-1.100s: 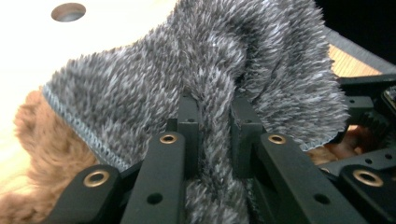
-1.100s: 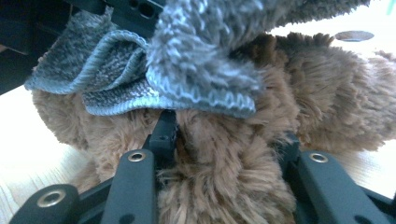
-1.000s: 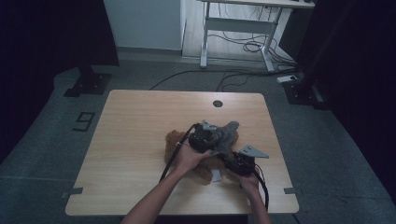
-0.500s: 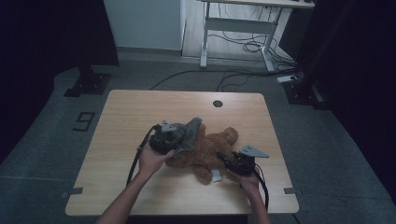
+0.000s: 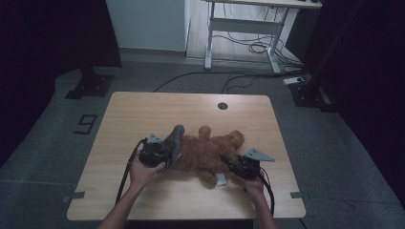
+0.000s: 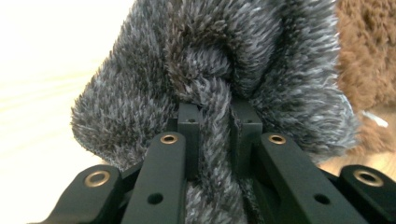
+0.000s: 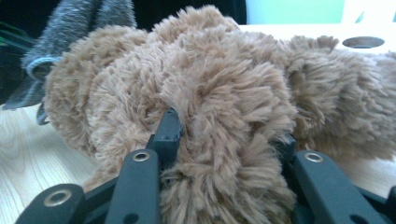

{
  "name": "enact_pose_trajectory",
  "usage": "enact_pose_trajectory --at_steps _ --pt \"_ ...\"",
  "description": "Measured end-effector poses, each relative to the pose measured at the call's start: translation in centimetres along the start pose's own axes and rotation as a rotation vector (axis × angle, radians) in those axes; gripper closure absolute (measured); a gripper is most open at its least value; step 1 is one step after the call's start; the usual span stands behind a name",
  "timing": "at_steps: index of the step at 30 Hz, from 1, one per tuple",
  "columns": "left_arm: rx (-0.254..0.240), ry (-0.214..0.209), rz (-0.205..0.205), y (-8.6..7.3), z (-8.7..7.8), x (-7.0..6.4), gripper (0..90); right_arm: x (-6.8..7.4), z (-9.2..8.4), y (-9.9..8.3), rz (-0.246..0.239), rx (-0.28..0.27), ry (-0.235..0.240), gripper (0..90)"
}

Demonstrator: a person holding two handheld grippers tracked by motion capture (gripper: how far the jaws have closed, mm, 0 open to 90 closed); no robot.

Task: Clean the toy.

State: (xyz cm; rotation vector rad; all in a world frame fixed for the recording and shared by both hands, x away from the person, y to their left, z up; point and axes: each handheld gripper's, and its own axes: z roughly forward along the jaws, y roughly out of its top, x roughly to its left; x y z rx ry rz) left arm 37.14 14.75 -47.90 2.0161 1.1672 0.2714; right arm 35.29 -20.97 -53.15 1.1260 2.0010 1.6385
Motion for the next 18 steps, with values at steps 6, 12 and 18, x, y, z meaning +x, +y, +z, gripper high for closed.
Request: enact_pose_trajectory --at_steps 6,12,18 --pt "-0.018 0.014 -0.018 2.5 1.8 1.7 77.9 -0.7 1.6 0.7 -0.035 -0.024 -0.018 60.2" --pt "-0.024 -0.003 -0.017 4.6 2.1 2.6 77.8 -2.0 2.7 1.0 -0.06 -0.064 -0.043 60.2" --pt "-0.085 -0.041 0.042 7.4 0.9 0.6 77.6 -1.8 2.3 0.6 -0.089 -0.068 -0.034 60.0"
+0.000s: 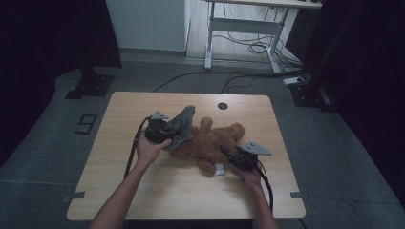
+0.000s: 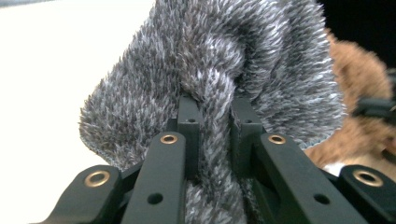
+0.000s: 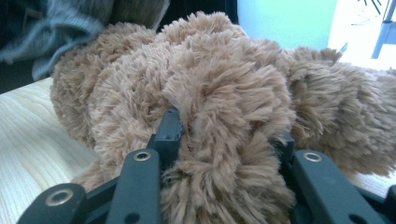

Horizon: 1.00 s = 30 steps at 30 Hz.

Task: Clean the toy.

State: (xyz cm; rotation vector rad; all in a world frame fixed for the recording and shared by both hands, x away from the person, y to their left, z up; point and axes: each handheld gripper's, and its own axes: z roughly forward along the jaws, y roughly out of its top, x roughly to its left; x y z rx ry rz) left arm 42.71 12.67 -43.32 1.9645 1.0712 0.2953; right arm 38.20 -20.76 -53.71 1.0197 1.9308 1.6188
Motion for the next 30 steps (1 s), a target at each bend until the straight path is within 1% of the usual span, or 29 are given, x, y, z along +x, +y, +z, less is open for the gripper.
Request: enact_pose_trajectory --at_steps 1,2,3,4,6,7,9,10,11,12,14,16,18,19,20,21,22,23,26,30 --pt "0.0 0.0 0.0 0.0 0.0 0.0 77.5 0.0 0.0 0.0 0.0 0.0 0.0 60.0" --pt "-0.01 -0.007 0.001 1.1 0.5 -0.8 77.5 0.2 -0.2 0.0 -0.014 0.005 -0.003 59.8" --pt "-0.004 -0.006 0.014 1.5 0.9 -1.1 77.4 0.3 -0.2 0.0 -0.025 0.007 -0.005 59.7" --pt "-0.004 -0.006 0.014 1.5 0.9 -1.1 77.3 0.4 -0.3 0.0 -0.033 0.009 -0.007 59.8" --pt "0.017 0.007 0.029 2.2 2.0 -1.5 77.3 0.4 -0.3 0.0 -0.037 0.012 -0.006 59.7" --pt "0.033 0.006 0.028 2.3 2.6 -1.6 77.3 0.4 -0.4 0.0 -0.038 0.013 -0.005 59.7" --pt "0.067 0.003 0.035 1.9 3.7 -1.7 77.3 0.3 -0.4 -0.1 -0.03 0.016 -0.003 59.6" --pt "0.068 0.002 0.038 1.7 4.0 -1.7 77.3 0.3 -0.4 -0.1 -0.026 0.017 -0.002 59.5" --pt "0.057 0.001 0.035 1.4 4.1 -1.6 77.3 0.3 -0.4 -0.1 -0.024 0.02 -0.002 59.5" --pt "0.048 -0.005 0.037 1.1 4.1 -1.6 77.3 0.3 -0.4 -0.1 -0.014 0.024 -0.002 59.4" --pt "0.041 -0.017 0.051 0.7 4.0 -1.5 77.4 0.3 -0.4 -0.1 -0.01 0.025 0.0 59.4" --pt "0.045 -0.03 0.061 0.4 3.6 -1.6 77.6 0.4 -0.5 -0.2 0.0 0.032 0.001 59.3" --pt "0.054 -0.034 0.086 0.0 3.4 -2.1 77.7 0.6 -0.8 -0.2 0.0 0.049 0.004 58.8" --pt "0.055 -0.033 0.1 -0.2 3.3 -2.3 77.7 0.6 -0.8 -0.2 0.0 0.049 0.004 58.8" --pt "0.048 -0.033 0.119 -0.7 2.9 -2.8 77.8 0.7 -1.0 -0.2 0.0 0.06 0.008 58.4" --pt "0.048 -0.033 0.119 -0.7 2.9 -2.8 77.8 0.7 -1.0 -0.2 0.0 0.06 0.008 58.4" --pt "0.04 -0.039 0.119 -0.9 2.8 -2.9 77.8 0.7 -1.3 -0.4 0.001 0.064 0.018 58.2" --pt "0.03 -0.046 0.12 -1.2 2.6 -2.9 77.8 0.7 -1.3 -0.4 0.001 0.064 0.018 58.2" --pt "0.014 -0.066 0.118 -2.0 2.1 -3.1 77.8 0.7 -2.0 -0.7 0.02 0.075 0.045 57.7" --pt "0.0 -0.068 0.132 -3.3 1.4 -3.8 77.9 0.9 -2.4 -0.8 0.028 0.095 0.057 56.1"
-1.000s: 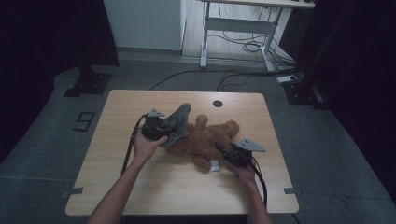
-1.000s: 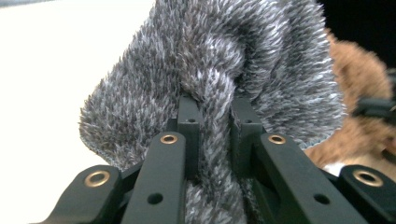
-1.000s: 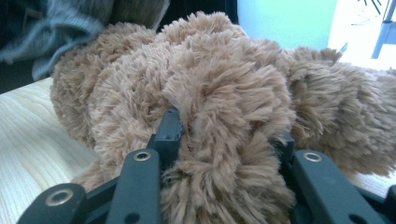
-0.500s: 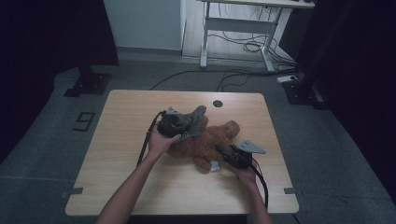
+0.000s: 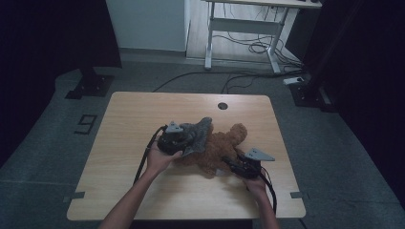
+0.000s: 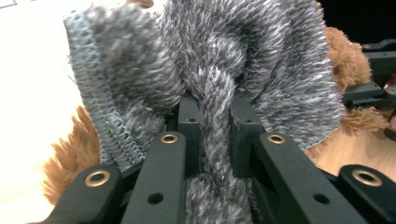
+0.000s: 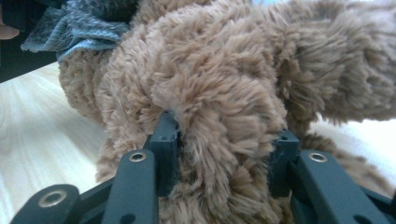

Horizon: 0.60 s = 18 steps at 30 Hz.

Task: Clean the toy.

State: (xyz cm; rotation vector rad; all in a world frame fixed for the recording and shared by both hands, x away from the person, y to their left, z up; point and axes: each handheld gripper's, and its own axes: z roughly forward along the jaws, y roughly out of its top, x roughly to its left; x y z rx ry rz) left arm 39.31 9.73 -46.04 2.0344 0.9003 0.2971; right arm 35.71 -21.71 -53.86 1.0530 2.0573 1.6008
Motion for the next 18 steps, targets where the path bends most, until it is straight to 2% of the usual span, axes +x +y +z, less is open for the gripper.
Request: enact_pose_trajectory --at_steps 5,8,12,14,18 --pt "-0.01 0.018 0.046 -1.2 -0.7 -1.4 77.9 0.2 -0.9 -0.1 0.009 0.038 0.034 49.6" --pt "-0.015 0.014 0.046 -1.9 -0.8 -1.9 77.9 0.1 -1.3 0.0 0.02 0.041 0.048 46.3" --pt "-0.006 0.009 0.077 -2.5 -0.6 -2.6 78.0 0.2 -1.4 0.1 0.0 0.059 0.066 49.8" --pt "-0.009 0.009 0.082 -2.8 -0.6 -2.8 78.0 0.1 -1.5 0.1 0.004 0.073 0.088 50.4" --pt "-0.022 0.01 0.074 -3.3 -0.6 -2.9 78.1 0.1 -1.6 0.1 0.003 0.081 0.099 50.9"
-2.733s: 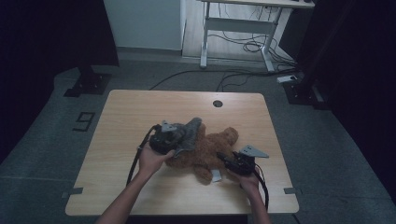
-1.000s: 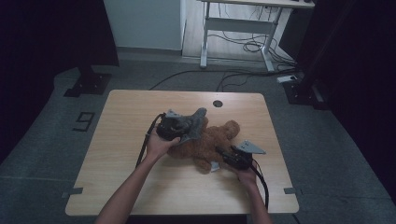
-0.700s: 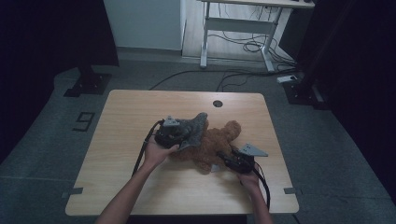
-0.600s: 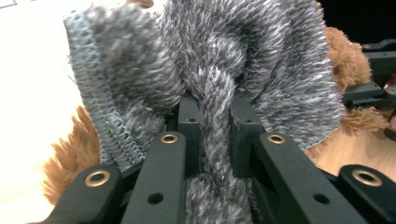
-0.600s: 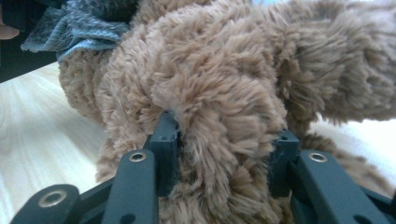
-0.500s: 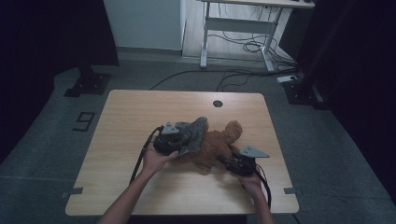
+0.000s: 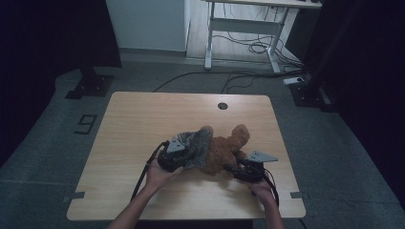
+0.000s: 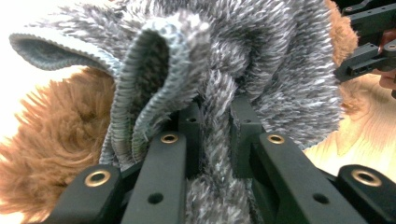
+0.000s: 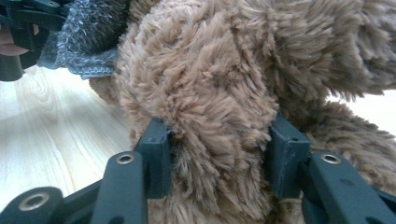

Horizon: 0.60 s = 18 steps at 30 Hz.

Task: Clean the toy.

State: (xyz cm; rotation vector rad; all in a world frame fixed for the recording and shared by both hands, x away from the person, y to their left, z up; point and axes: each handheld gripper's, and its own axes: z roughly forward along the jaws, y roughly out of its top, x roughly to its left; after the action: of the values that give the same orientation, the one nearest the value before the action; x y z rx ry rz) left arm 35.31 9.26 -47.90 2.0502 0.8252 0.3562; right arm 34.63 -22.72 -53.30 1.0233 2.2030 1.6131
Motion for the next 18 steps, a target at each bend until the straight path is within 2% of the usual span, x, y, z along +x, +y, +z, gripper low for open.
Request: enact_pose_trajectory --at_steps 2,3,4,5,8,10,13,18 --pt "-0.003 -0.004 -0.005 -0.1 0.0 0.0 78.1 0.0 -0.1 0.0 -0.005 0.004 0.005 50.1" --pt "-0.002 -0.007 -0.005 -0.2 -0.1 0.0 78.1 0.0 -0.1 0.1 -0.012 0.005 0.005 48.1" --pt "-0.004 -0.01 -0.009 -0.2 -0.1 0.1 78.1 -0.2 -0.4 0.4 -0.021 -0.004 -0.01 41.7" --pt "-0.005 -0.013 -0.013 -0.2 -0.1 0.2 78.1 -0.2 -0.4 0.4 -0.021 -0.004 -0.01 41.7" --pt "-0.008 -0.02 -0.018 -0.2 -0.1 0.4 78.0 -0.9 -0.8 1.2 0.037 -0.031 -0.025 31.9" --pt "-0.008 -0.02 -0.016 -0.2 -0.1 0.4 78.0 -1.0 -0.6 1.5 0.036 -0.034 -0.031 29.0" --pt "-0.016 -0.02 -0.02 -0.3 0.0 0.4 77.9 -1.1 -0.3 1.7 0.019 -0.047 -0.04 27.6" --pt "-0.02 -0.022 -0.03 -0.4 0.0 0.5 77.9 -1.1 0.8 2.4 0.048 -0.045 -0.024 26.5"
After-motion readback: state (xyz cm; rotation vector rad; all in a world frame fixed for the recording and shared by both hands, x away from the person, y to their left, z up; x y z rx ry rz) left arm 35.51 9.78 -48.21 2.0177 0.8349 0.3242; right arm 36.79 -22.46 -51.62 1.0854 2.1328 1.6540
